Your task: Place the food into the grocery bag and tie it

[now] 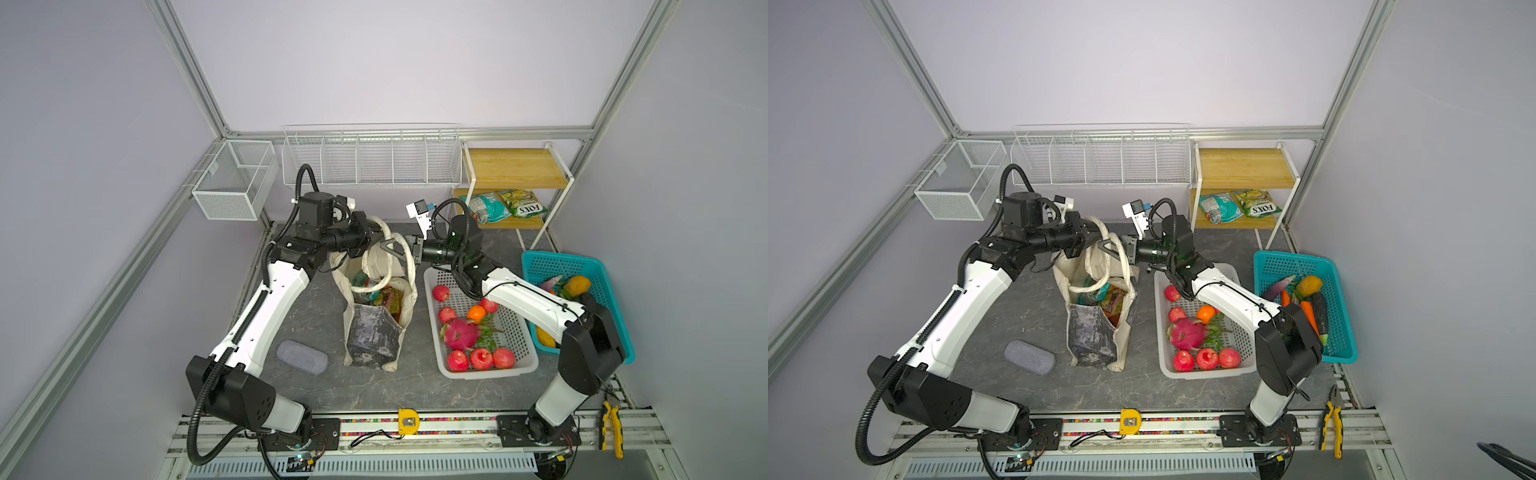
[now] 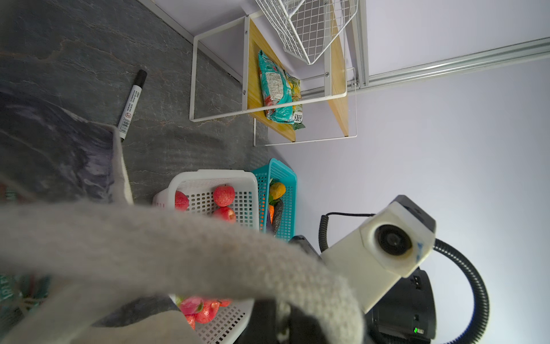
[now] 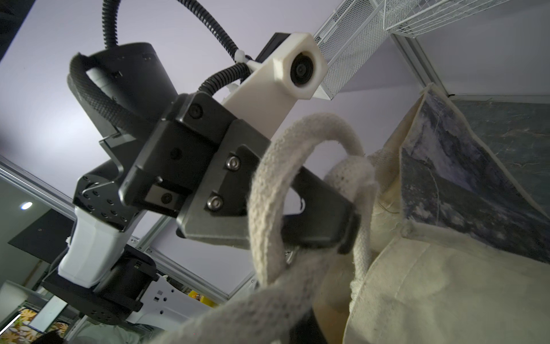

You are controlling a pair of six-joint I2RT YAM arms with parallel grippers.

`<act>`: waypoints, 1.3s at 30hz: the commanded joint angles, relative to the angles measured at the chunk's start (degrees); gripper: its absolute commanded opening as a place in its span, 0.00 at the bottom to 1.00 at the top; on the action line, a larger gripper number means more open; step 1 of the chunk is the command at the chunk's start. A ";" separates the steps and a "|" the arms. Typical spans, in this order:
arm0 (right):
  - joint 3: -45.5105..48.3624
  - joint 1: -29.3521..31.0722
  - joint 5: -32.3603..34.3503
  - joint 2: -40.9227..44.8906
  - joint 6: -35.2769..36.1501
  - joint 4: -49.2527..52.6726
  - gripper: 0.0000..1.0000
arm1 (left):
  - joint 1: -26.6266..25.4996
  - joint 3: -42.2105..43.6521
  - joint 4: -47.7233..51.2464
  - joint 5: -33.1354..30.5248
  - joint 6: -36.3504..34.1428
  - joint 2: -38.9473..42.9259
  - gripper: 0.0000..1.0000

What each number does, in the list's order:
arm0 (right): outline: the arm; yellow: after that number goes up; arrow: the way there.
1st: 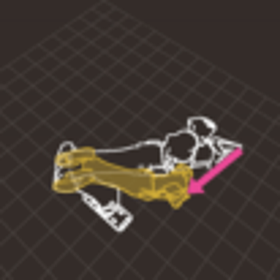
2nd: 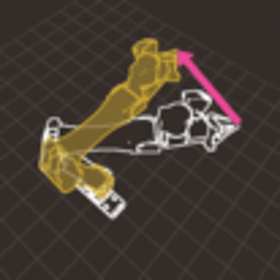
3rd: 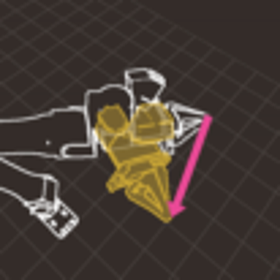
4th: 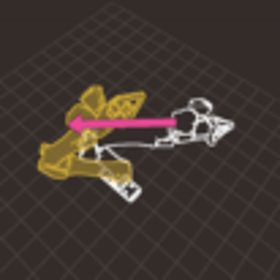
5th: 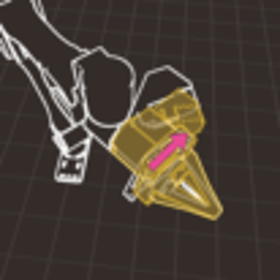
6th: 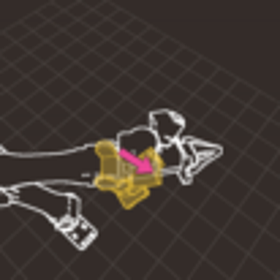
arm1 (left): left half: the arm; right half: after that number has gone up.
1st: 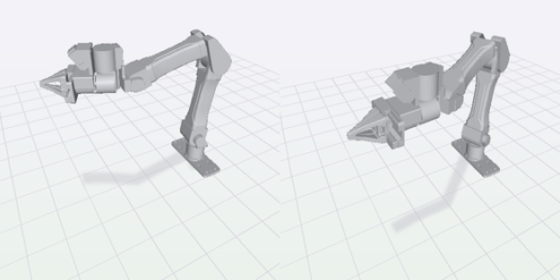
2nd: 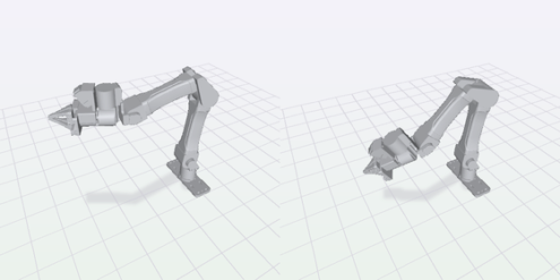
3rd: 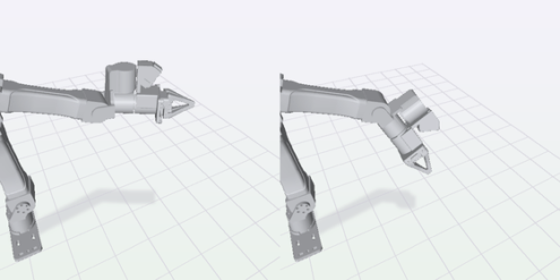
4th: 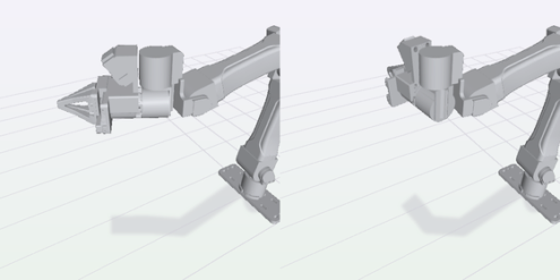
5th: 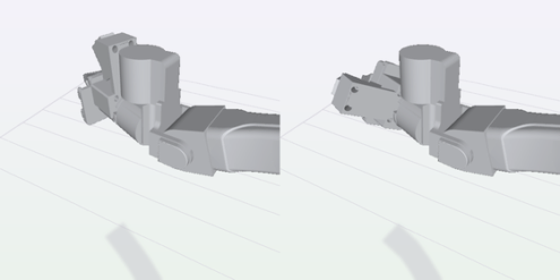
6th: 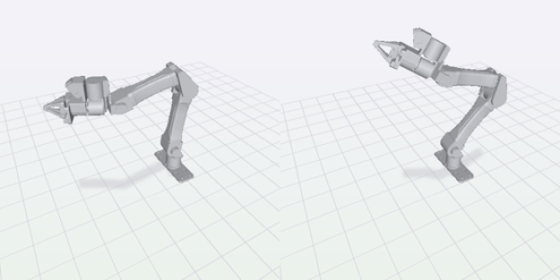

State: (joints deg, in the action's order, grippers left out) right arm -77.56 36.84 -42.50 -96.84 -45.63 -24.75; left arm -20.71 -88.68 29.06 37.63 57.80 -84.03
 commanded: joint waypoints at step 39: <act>3.88 -4.12 20.82 7.62 17.84 21.41 0.07 | 8.10 7.46 15.25 -0.60 -4.57 10.57 0.00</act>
State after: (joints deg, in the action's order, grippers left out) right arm -74.83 35.24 -29.47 -91.81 -29.15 -4.14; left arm -14.06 -80.99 40.60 37.23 53.71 -75.96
